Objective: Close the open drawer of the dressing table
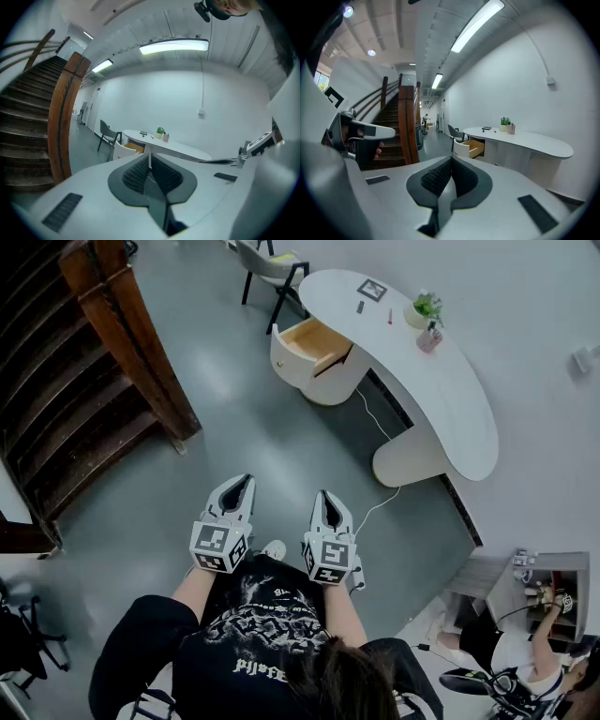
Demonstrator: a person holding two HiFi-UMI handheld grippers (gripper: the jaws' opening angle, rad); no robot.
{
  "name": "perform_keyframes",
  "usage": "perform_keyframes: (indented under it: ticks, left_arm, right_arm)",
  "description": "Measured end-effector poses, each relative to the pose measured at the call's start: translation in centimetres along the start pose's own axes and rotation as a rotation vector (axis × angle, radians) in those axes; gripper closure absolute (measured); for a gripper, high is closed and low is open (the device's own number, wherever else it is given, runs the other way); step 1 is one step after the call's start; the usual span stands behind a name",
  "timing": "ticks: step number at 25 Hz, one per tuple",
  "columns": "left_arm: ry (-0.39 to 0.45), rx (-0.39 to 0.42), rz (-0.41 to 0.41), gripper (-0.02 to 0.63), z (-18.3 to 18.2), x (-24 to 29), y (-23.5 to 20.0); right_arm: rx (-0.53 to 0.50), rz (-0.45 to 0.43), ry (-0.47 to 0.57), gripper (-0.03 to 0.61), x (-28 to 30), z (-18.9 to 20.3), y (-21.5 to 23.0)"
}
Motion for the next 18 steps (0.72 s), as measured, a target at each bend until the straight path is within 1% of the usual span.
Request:
perform_keyframes:
  ticks: [6, 10, 14, 18]
  left_arm:
    - [0.000, 0.006, -0.016, 0.578, 0.2, 0.2, 0.0]
    - [0.005, -0.005, -0.019, 0.578, -0.1, 0.5, -1.0]
    - [-0.006, -0.013, -0.003, 0.578, -0.5, 2.2, -2.3]
    - [-0.034, 0.005, 0.031, 0.578, -1.6, 4.6, -3.8]
  right_arm:
    - [0.011, 0.007, 0.003, 0.552, 0.4, 0.2, 0.5]
    - [0.018, 0.023, 0.014, 0.552, 1.2, 0.0, 0.3]
    - [0.044, 0.015, 0.012, 0.552, 3.2, -0.1, 0.4]
    - [0.062, 0.051, 0.000, 0.552, 5.3, -0.8, 0.8]
Point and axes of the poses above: the fingertips, and each gripper's own axes: x forward along the fingers, y to its right, z out of its underside, the point moved 8 cm from there along -x, backward along the fingers, and after that the axes turned 9 degrees about -x, right-handed, at the moved point
